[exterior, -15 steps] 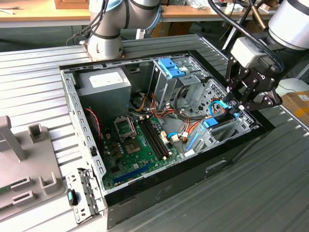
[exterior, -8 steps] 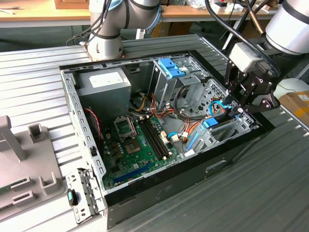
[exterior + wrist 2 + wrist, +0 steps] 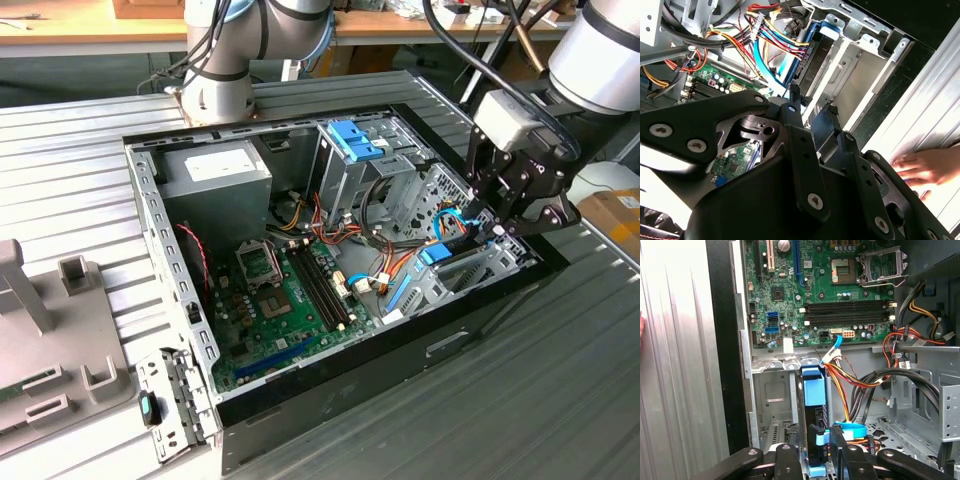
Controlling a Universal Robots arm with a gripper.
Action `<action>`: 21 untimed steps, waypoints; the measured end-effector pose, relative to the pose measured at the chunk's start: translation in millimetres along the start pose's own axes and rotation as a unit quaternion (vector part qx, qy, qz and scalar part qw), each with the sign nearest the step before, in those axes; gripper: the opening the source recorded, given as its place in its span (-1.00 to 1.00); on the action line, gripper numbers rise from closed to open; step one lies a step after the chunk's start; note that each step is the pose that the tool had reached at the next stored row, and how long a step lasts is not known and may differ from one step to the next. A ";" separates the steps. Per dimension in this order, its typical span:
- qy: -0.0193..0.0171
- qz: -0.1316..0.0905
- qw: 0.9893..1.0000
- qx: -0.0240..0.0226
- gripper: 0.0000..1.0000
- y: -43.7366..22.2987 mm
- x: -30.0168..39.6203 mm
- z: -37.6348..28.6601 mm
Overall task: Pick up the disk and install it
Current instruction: 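Insert the second disk wire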
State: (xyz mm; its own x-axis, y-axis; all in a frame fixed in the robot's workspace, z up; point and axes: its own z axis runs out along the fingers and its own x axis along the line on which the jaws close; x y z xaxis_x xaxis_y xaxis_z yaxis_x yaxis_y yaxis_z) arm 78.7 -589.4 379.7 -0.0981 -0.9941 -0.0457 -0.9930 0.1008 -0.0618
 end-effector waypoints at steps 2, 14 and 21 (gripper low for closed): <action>0.000 0.000 1.000 0.000 -0.25 0.0 -0.1 0.4; 0.000 0.000 1.000 0.000 -0.25 0.1 0.0 1.1; 0.000 0.000 1.000 0.000 -0.68 0.1 0.0 1.3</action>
State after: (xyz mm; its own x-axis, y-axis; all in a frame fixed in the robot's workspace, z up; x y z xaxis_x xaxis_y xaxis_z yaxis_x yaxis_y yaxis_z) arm 78.7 -589.4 378.4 -0.0981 -0.9941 -0.0457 -0.9930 0.1008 -0.0618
